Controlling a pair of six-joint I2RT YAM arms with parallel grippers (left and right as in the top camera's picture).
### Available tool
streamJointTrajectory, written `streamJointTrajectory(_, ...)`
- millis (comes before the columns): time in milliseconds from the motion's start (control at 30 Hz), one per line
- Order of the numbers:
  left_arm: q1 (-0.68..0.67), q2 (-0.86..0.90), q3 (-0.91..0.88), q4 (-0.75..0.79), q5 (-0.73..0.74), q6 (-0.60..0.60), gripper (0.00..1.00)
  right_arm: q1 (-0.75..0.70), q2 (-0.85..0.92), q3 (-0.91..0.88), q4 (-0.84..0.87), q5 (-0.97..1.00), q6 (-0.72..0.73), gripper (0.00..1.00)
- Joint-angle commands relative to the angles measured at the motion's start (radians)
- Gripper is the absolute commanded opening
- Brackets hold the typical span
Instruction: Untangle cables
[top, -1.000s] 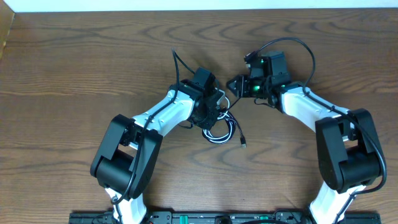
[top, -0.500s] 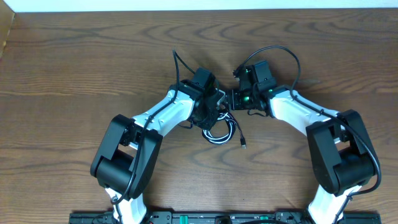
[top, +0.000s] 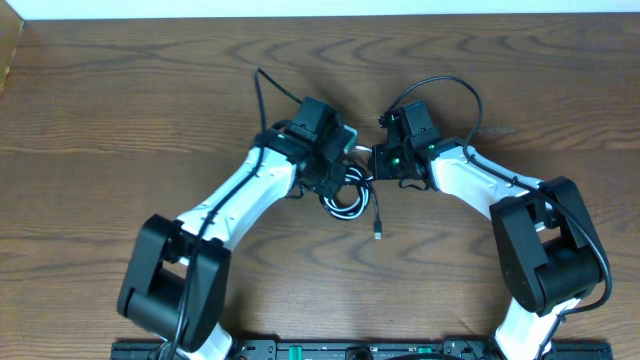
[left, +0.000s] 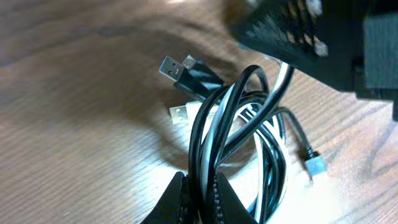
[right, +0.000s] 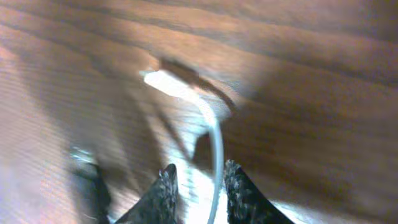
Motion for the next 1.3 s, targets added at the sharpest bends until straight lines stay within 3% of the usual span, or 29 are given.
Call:
streamJointTrajectory(0, 0.026, -0.016, 0.012, 0.001, 0.005, -0.055, 0.08, 0.004, 0.003, 0.05, -0.066, 0.109, 0.016, 0.2)
streamJointTrajectory(200, 0.027, -0.016, 0.012, 0.064, 0.005, -0.128, 0.07, 0.004, 0.0, 0.099, -0.204, 0.153, 0.009, 0.2)
streamJointTrajectory(600, 0.03, -0.016, 0.012, 0.155, -0.103, -0.216, 0.08, 0.005, 0.0, 0.099, -0.431, -0.051, 0.0, 0.27)
streamJointTrajectory(800, 0.03, -0.019, 0.013, 0.162, -0.1, -0.209, 0.07, -0.011, -0.008, 0.149, -0.54, -0.198, -0.248, 0.33)
streamJointTrajectory(1033, 0.03, -0.063, 0.024, 0.145, -0.09, -0.209, 0.07, -0.066, -0.009, 0.289, -0.678, -0.2, -0.48, 0.37)
streamJointTrajectory(1267, 0.029, -0.151, 0.027, 0.094, -0.089, -0.181, 0.07, -0.108, -0.009, 0.401, -0.679, -0.26, -0.6, 0.43)
